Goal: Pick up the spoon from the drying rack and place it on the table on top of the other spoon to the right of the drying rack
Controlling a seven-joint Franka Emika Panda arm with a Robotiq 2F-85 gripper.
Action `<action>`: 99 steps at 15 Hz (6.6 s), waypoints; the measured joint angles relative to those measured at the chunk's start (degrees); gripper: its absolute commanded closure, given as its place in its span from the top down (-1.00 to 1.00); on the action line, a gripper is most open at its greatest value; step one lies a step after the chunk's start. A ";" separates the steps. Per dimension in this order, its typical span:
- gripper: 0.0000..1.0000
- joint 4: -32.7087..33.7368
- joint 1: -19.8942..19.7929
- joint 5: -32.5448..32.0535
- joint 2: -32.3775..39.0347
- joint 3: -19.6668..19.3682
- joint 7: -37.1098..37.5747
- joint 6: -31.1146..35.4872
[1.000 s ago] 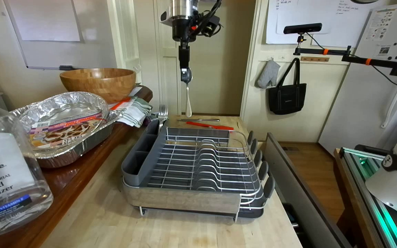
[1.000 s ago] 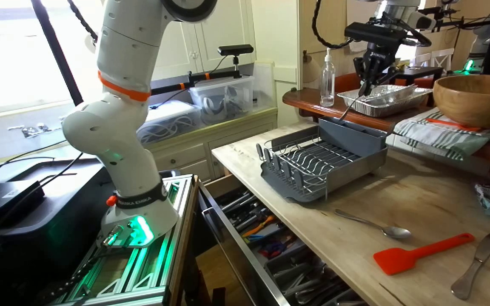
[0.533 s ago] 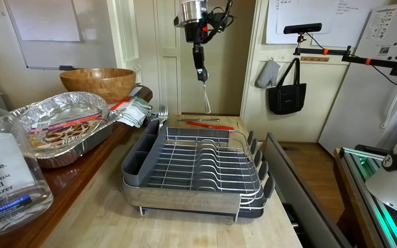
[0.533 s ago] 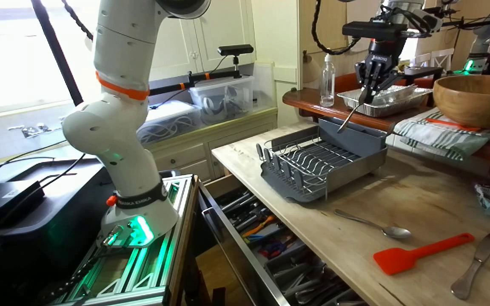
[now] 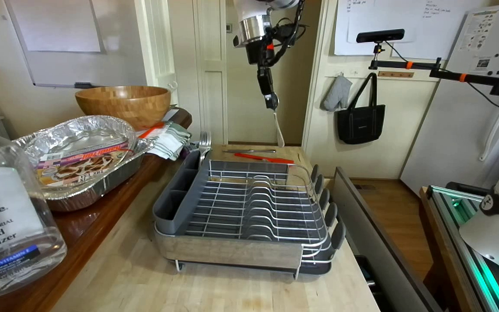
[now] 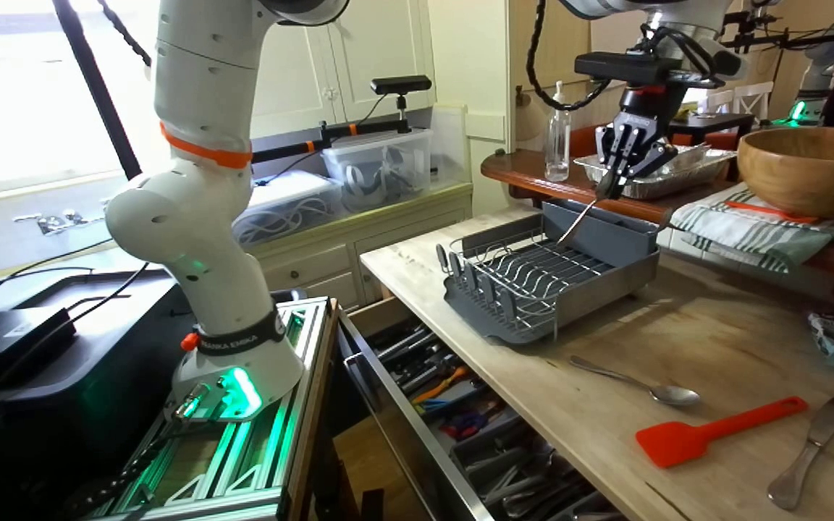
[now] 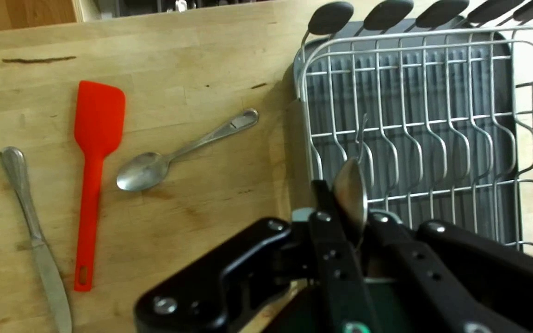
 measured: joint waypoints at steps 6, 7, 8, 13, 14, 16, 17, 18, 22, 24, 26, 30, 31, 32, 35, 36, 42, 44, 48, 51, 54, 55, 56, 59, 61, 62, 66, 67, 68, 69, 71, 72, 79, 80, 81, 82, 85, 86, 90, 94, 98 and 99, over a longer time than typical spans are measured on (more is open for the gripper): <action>-0.96 -4.93 -1.37 -0.76 -3.83 -2.25 2.41 -0.38; -0.96 -5.62 -1.60 -1.00 -4.23 -2.55 2.75 -0.39; -0.96 -6.14 -1.83 -1.24 -4.36 -2.84 2.94 -0.39; -0.96 -8.59 -3.01 -2.50 -4.30 -4.13 3.21 -0.40; -0.96 -8.99 -3.35 -2.59 -4.25 -4.32 3.21 -0.40; -0.96 -9.63 -3.98 -2.95 -4.12 -4.78 3.20 -0.39; -0.96 -9.99 -4.26 -3.25 -4.05 -4.98 3.19 -0.39; -0.96 -10.30 -4.53 -3.56 -3.90 -5.15 3.19 -0.39; -0.96 -11.30 -5.40 -4.66 -2.84 -5.75 3.19 -0.09; -0.96 -11.68 -5.66 -4.82 -2.01 -5.91 3.21 0.67; -0.96 -11.74 -5.79 -5.00 -0.94 -5.92 3.53 1.83; -0.96 -11.75 -5.78 -6.16 1.42 -5.92 5.24 5.16; -0.96 -11.73 -5.75 -6.51 1.95 -5.91 5.61 6.01; -0.96 -11.67 -5.69 -6.75 2.45 -5.89 5.92 6.87; -0.96 -11.20 -5.41 -7.18 3.78 -5.82 6.41 9.34; -0.96 -11.13 -5.36 -7.18 4.14 -5.77 6.41 10.19; -0.96 -10.31 -5.35 -7.34 7.08 -5.53 5.40 14.39; -0.96 -9.31 -5.29 -7.99 8.44 -5.33 4.99 14.95; -0.96 -6.95 -4.96 -9.36 11.22 -5.13 4.92 15.83; -0.96 -4.98 -4.78 -10.10 13.44 -5.13 4.91 16.18; -0.96 -2.77 -4.74 -10.87 15.52 -5.13 4.91 16.38; -0.96 -1.97 -4.70 -11.03 16.16 -5.13 4.91 16.39; -0.96 -1.23 -4.62 -11.18 16.61 -5.14 4.91 16.39; -0.96 0.80 -4.40 -11.38 17.71 -5.15 4.92 16.39; -0.96 1.91 -4.32 -11.40 18.34 -5.15 4.92 16.39; -0.96 2.40 -4.31 -11.42 18.67 -5.15 4.92 16.39; -0.96 4.10 -4.22 -11.43 19.86 -5.15 4.92 16.38; -0.96 4.54 -4.17 -11.43 20.18 -5.15 4.92 16.38; -0.96 4.94 -4.11 -11.44 20.47 -5.15 4.92 16.38; -0.96 5.34 -4.06 -11.44 20.79 -5.15 4.92 16.38; -0.96 6.17 -3.98 -11.44 21.41 -5.15 4.92 16.38; -0.96 6.62 -3.93 -11.44 21.76 -5.15 4.91 16.37; -0.96 9.89 -3.25 -11.44 24.54 -5.13 4.91 16.37; -0.96 10.17 -3.12 -11.44 24.99 -5.10 4.91 16.37; -0.96 10.43 -2.99 -11.44 25.46 -5.02 4.91 16.37; -0.96 10.63 -2.87 -11.44 25.95 -4.87 4.91 16.37; -0.96 10.93 -2.49 -11.44 27.39 -4.45 4.92 16.37; -0.96 10.98 -2.40 -11.44 27.88 -4.30 4.92 16.37; -0.96 11.14 -1.99 -11.44 29.52 -4.01 4.92 16.37; -0.96 11.24 -1.63 -11.44 30.70 -3.90 4.92 16.37; -0.96 11.31 -1.47 -11.44 31.40 -3.88 4.92 16.37; -0.96 11.31 -1.46 -11.44 31.51 -3.88 4.92 16.37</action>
